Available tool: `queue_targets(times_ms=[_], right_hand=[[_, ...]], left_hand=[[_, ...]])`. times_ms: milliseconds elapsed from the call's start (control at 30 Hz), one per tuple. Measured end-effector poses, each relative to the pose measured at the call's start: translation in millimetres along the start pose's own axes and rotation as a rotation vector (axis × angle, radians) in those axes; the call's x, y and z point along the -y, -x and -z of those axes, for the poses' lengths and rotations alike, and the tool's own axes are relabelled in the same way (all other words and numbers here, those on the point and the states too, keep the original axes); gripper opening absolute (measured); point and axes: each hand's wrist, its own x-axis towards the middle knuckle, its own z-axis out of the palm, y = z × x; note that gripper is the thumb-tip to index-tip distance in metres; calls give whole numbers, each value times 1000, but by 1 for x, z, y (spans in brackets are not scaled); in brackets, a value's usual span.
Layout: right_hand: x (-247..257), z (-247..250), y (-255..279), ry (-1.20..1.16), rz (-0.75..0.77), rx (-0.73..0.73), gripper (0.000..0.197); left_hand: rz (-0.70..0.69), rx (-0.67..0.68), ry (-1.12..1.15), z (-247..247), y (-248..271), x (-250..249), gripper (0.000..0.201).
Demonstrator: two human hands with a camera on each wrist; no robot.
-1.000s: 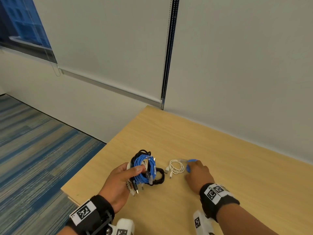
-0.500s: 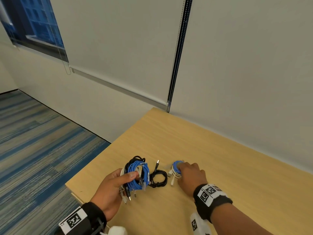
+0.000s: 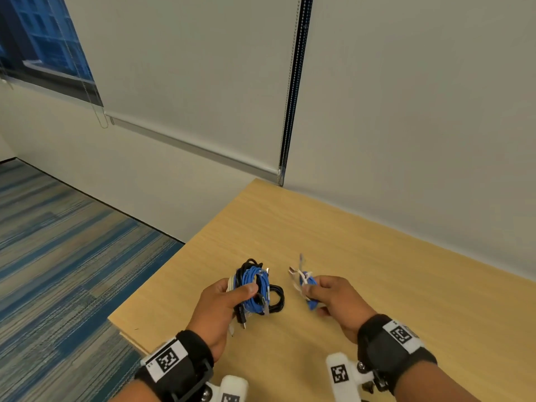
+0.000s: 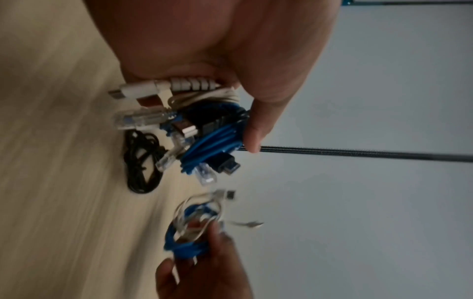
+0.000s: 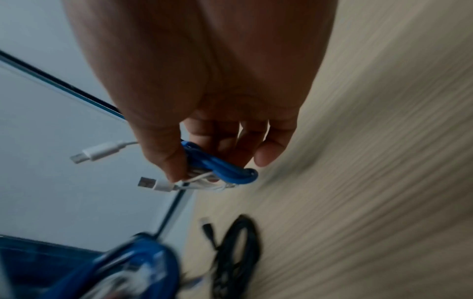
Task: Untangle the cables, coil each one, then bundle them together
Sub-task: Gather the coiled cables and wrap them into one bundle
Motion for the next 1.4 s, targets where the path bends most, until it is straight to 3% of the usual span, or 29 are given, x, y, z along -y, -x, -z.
queue_targets(times_ms=[67, 167, 233, 600, 767, 900, 1000, 1067, 1133, 1200, 1300, 1400], right_hand=[[16, -11, 13, 6, 65, 75, 23], [32, -26, 24, 61, 145, 133, 24], [35, -26, 27, -27, 146, 168, 20], [22, -40, 24, -480, -7, 247, 12], [28, -56, 20, -548, -71, 239, 19], [38, -64, 21, -467, -61, 298, 21], [47, -59, 15, -390, -41, 433, 27], [50, -49, 4, -361, -15, 356, 24], [49, -38, -10, -208, 28, 158, 20], [44, -34, -21, 103, 89, 15, 17], [29, -51, -29, 642, 161, 89, 14], [5, -76, -30, 1022, 199, 73, 30]], left_hand=[[-45, -18, -44, -13, -3, 4, 30], [-133, 3, -148, -28, -1, 7, 18], [-172, 35, -184, -30, 0, 6, 12], [-260, 169, -276, -23, 4, 9, 40], [-299, 53, -382, -15, -5, 6, 53], [-286, 45, -430, 5, -8, -3, 45], [-247, -18, -383, 26, -11, -3, 24], [-219, -42, -340, 39, -12, -2, 17], [-201, -78, -286, 49, -13, -4, 19], [-201, -112, -244, 57, -12, -8, 19], [-213, -140, -241, 66, -14, -10, 16], [-232, -145, -266, 68, -14, -11, 13]])
